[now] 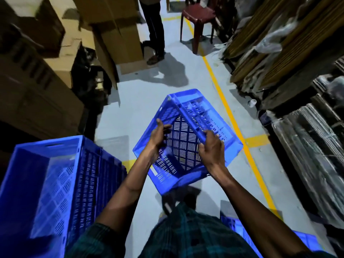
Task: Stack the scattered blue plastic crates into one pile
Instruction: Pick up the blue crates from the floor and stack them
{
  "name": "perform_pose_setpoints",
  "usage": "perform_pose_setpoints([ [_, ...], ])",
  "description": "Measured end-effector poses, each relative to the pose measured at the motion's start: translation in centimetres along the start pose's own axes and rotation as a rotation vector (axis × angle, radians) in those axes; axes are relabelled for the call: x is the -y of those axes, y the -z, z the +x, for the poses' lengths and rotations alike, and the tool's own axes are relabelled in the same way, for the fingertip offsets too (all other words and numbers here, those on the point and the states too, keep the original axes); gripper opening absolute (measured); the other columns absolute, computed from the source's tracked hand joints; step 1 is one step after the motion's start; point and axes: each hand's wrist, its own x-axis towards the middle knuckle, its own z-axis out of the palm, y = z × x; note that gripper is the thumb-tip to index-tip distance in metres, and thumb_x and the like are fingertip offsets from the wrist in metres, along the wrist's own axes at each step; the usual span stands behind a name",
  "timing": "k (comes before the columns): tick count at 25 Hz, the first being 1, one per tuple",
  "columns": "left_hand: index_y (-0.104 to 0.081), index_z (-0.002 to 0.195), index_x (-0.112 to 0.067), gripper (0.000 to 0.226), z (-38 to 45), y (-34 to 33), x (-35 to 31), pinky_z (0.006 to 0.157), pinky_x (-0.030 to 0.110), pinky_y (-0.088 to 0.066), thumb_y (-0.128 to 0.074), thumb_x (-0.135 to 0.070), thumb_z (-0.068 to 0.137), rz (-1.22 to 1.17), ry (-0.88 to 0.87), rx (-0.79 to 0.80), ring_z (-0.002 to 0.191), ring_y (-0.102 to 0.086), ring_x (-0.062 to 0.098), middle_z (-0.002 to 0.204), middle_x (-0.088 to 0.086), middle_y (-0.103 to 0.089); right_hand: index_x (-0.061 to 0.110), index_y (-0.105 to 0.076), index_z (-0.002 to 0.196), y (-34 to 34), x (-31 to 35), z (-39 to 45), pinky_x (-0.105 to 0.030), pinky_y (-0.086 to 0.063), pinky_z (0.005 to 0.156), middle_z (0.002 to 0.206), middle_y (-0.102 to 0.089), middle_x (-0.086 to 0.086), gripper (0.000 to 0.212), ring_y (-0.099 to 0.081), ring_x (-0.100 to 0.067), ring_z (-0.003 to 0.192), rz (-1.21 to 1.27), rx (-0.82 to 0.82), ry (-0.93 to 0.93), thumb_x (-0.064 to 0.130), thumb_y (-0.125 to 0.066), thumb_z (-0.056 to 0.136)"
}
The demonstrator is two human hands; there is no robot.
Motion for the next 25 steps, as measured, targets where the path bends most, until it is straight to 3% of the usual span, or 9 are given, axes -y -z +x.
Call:
perform_pose_setpoints([
  [3,-0.066,0.113,-0.011,0.06,-0.9,3.3,4.3,0.063,0.03,-0.037,-0.023,-0.051,0.105,0.059,-0.012,-0.205,0.072,-0.052,0.023,0.094,0.007,-0.061,0.006,-0.053,0.125,1.7,0.2,-2.2,-0.044,-0.043,0.089,0.113,-0.066,-0.019,0.045,-0.06,-0.041,0.106,0.079,-0.121,-0.035,0.01,-0.058,0.08],
  [6,-0.061,0.113,0.003,0.052,-2.2,6.8,8.9,0.085,0.04,-0.049,-0.042,-0.044,0.102,0.187,-0.027,-0.452,0.105,-0.063,0.039,0.104,0.024,-0.064,0.01,-0.059,0.12,3.3,1.3,-4.7,-0.042,-0.047,0.084,0.103,-0.071,-0.018,0.045,-0.064,-0.038,0.099,0.133,-0.222,-0.082,0.01,-0.06,0.075],
  [8,-0.055,0.126,-0.002,0.051,-3.3,9.0,10.4,0.103,0.045,-0.046,-0.055,-0.042,0.096,0.194,0.03,-0.554,0.121,-0.057,0.039,0.126,0.024,-0.061,0.014,-0.063,0.116,4.9,1.8,-6.8,-0.038,-0.048,0.081,0.099,-0.073,-0.012,0.045,-0.067,-0.033,0.095,0.17,-0.303,-0.078,0.012,-0.064,0.072],
  [10,-0.045,0.137,-0.005,0.065,-4.1,11.1,10.9,0.111,0.048,-0.037,-0.062,-0.046,0.089,0.262,0.119,-0.655,0.133,-0.045,0.041,0.141,0.024,-0.048,0.017,-0.065,0.112,6.5,1.6,-8.7,-0.036,-0.051,0.082,0.099,-0.073,-0.006,0.045,-0.068,-0.027,0.091,0.27,-0.368,-0.073,0.014,-0.066,0.068],
  [12,-0.036,0.142,-0.002,0.081,-4.8,12.9,10.9,0.112,0.052,-0.032,-0.066,-0.051,0.084,0.279,0.197,-0.756,0.138,-0.037,0.043,0.147,0.026,-0.039,0.023,-0.066,0.106,8.0,1.4,-9.8,-0.043,-0.056,0.085,0.097,-0.073,-0.004,0.043,-0.069,-0.025,0.088,0.446,-0.36,-0.111,0.014,-0.065,0.064],
  [14,-0.035,0.141,0.001,0.087,-5.1,14.8,10.7,0.111,0.052,-0.034,-0.07,-0.052,0.081,0.19,0.196,-0.814,0.137,-0.041,0.042,0.146,0.027,-0.042,0.031,-0.064,0.094,8.9,1.3,-10.0,-0.05,-0.056,0.084,0.09,-0.072,-0.004,0.036,-0.069,-0.025,0.083,0.613,-0.344,-0.14,0.015,-0.063,0.061],
  [17,-0.054,0.127,0.006,0.064,-5.3,18.0,9.4,0.1,0.053,-0.048,-0.068,-0.042,0.087,0.069,0.043,-0.816,0.12,-0.06,0.041,0.129,0.029,-0.06,0.027,-0.064,0.093,9.5,1.2,-9.4,-0.049,-0.055,0.08,0.086,-0.071,-0.004,0.037,-0.066,-0.019,0.075,0.719,-0.339,-0.128,0.023,-0.059,0.057],
  [20,-0.062,0.118,0.012,0.052,-6.4,19.7,7.2,0.095,0.052,-0.048,-0.06,-0.036,0.095,0.109,-0.064,-0.864,0.115,-0.061,0.047,0.121,0.035,-0.063,0.013,-0.065,0.103,9.3,0.4,-7.1,-0.053,-0.056,0.083,0.095,-0.075,-0.012,0.048,-0.071,-0.033,0.086,0.773,-0.288,-0.116,0.024,-0.057,0.057],
  [25,-0.06,0.117,0.007,0.054,-9.9,18.2,5.0,0.097,0.053,-0.045,-0.052,-0.043,0.098,0.172,-0.071,-1.099,0.119,-0.056,0.049,0.125,0.034,-0.059,0.016,-0.065,0.099,7.5,-2.0,-2.5,-0.03,-0.056,0.075,0.084,-0.074,-0.004,0.037,-0.066,-0.009,0.07,0.807,-0.255,-0.118,0.021,-0.058,0.063],
])
